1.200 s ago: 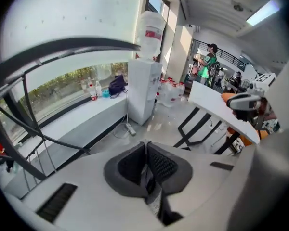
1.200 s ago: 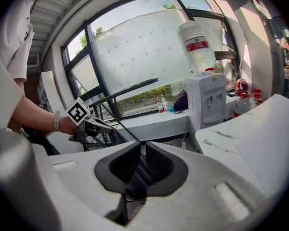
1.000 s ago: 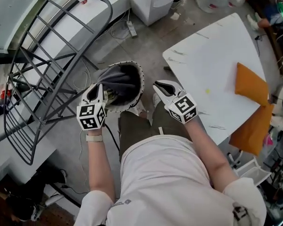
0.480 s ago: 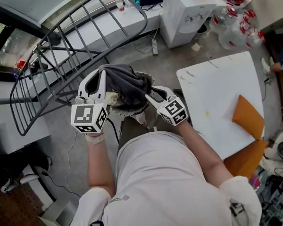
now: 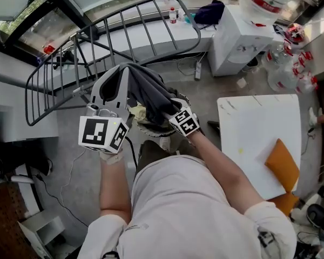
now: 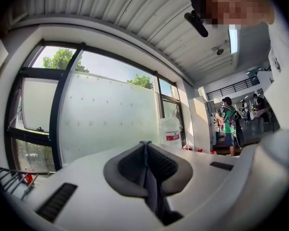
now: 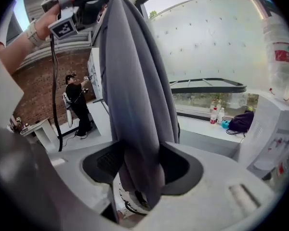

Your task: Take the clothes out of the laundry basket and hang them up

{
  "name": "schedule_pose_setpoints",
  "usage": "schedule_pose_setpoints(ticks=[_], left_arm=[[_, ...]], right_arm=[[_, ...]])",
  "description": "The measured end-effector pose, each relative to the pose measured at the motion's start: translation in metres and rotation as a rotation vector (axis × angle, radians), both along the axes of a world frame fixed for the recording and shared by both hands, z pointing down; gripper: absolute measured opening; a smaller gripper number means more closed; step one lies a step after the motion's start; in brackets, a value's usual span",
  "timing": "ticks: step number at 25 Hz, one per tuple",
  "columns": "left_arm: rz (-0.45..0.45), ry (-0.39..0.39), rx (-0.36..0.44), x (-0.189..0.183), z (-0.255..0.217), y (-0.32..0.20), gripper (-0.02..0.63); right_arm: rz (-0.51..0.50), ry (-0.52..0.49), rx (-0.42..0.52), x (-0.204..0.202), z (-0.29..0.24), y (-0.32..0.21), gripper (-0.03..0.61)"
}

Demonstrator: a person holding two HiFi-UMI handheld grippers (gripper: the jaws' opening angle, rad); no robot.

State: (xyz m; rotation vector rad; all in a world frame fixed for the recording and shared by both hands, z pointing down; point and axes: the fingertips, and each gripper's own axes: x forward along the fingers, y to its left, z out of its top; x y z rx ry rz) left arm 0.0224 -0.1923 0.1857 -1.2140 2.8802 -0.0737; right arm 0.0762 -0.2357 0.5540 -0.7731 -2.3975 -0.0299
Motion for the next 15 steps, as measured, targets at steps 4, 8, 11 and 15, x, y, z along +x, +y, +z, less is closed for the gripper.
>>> schedule_pose_setpoints(ticks=[4,8,11,15], left_arm=[[-0.096,-0.033,0.003,0.013,-0.011,0.031,0.008],[-0.252,-0.024,0.005,0.020,-0.004,0.079,0.008],[-0.370,-0.011,-0.016,0.030,0.011,0.119,0.008],[-0.547,0.046,-0.035,0.054,0.037,0.181,0.008]], right_arm=[[0.014,0.010,0.013,-0.010,0.000,0.000,0.014],[0.066,-0.040,-0.035,-0.020,-0.027,-0.017,0.012],[0.106,-0.103,-0.070,-0.032,-0.053,-0.033,0.012],[0.131,-0.201,-0.129,-0.048,-0.096,-0.047,0.012]])
